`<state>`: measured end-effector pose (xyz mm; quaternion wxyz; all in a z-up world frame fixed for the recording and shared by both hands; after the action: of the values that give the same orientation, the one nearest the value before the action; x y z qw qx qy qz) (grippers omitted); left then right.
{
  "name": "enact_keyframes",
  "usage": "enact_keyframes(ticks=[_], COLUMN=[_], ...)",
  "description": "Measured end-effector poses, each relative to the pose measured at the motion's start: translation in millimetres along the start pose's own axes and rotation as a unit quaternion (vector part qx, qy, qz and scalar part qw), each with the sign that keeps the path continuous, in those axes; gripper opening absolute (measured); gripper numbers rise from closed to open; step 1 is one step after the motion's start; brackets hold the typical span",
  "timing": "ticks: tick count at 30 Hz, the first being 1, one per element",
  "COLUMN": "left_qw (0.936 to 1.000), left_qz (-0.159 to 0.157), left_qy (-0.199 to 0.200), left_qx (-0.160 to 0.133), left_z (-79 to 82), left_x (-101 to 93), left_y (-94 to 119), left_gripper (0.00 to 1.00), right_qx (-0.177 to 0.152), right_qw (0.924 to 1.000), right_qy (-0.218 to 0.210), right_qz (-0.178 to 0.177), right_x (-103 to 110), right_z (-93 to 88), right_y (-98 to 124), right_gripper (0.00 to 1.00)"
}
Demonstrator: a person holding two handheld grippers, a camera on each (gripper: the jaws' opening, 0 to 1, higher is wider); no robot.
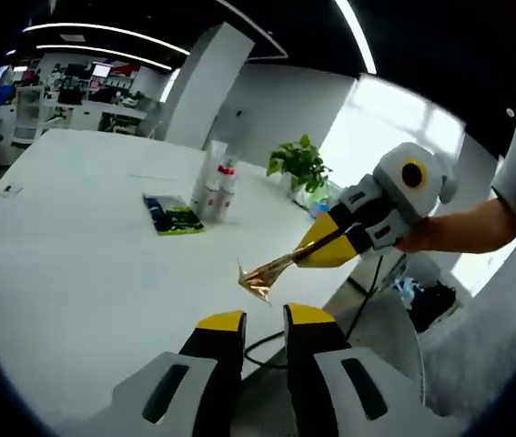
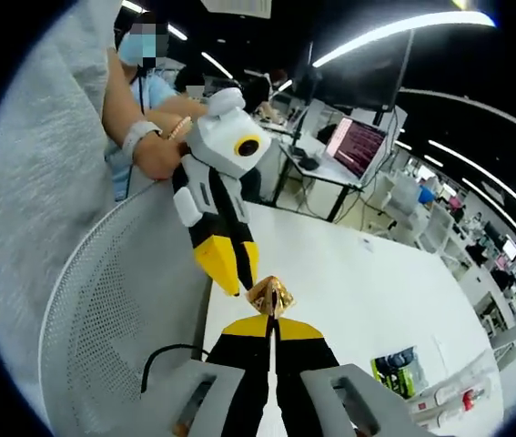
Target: Arrange the skincare products in the storage area until every visible bottle or jar stands upright without overlapping.
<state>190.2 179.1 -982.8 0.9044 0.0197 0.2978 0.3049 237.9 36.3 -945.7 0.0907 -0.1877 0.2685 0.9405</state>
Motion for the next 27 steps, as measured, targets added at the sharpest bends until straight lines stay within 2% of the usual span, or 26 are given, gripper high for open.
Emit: enact_keyframes(ticks=[4, 7, 8, 11, 20, 23, 26, 27], left_qw=[0.9994, 0.9993, 0.9993, 0.9996, 0.9994, 0.9993, 0.9994, 0.9998], left_qz=[-0.014, -0.011, -0.013, -0.017, -0.023, -0.024, -0.024, -0.017], left_qy=[0.021, 0.026, 0.028, 0.014, 0.017, 0.024, 0.023, 0.01], left_qx=[-0.024, -0.025, -0.023, -0.016, -0.018, -0.017, -0.01, -0.001], left_z=[6.2, 6.2, 5.9, 5.1, 8.4, 8.7, 7.1, 5.5], left_x=[-1.1, -0.2, -0.1, -2.6, -2.4, -2.5, -2.6, -1.9], left_y=[2.4, 2.1, 1.7, 3.2, 9.2, 10.1, 10.5, 9.9], left_gripper=[0.21, 0.2, 0.19, 0.07, 0.0, 0.0, 0.0, 0.0], right_qx=[-0.005, -0.009, -0.009, -0.018, -0.022, -0.025, -0.021, -0.022], right_qw=[0.9999, 0.9999, 0.9999, 0.9998, 0.9997, 0.9992, 0.9967, 0.996], right_qy=[-0.011, -0.013, -0.008, -0.002, -0.011, -0.027, -0.077, -0.085], right_qz=[-0.006, -0.003, 0.0, 0.001, -0.007, -0.013, -0.015, -0.015], right_x=[3.0, 9.9, 13.0, 17.3, 17.6, 18.8, 21.6, 22.1], right_z=[0.7, 4.8, 6.2, 11.5, 11.6, 10.4, 6.2, 5.3], right_y=[1.7, 0.6, -0.9, -2.2, -2.4, -2.3, -2.8, -3.3], right_gripper=[0.0, 0.0, 0.0, 0.0, 0.0, 0.0, 0.0, 0.0])
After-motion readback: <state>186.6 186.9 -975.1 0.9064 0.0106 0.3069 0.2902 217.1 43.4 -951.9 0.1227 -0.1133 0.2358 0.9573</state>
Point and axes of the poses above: the point that each gripper's makers call its tool centre point, and the gripper's own axes: y roughly backward along the fingers, x roughly to its left, z roughly out of its top, the point moved 7 cm from there along y, roughly backward along the fingers, and after that the axes turned 12 degrees about -z, right-handed, at the moved point
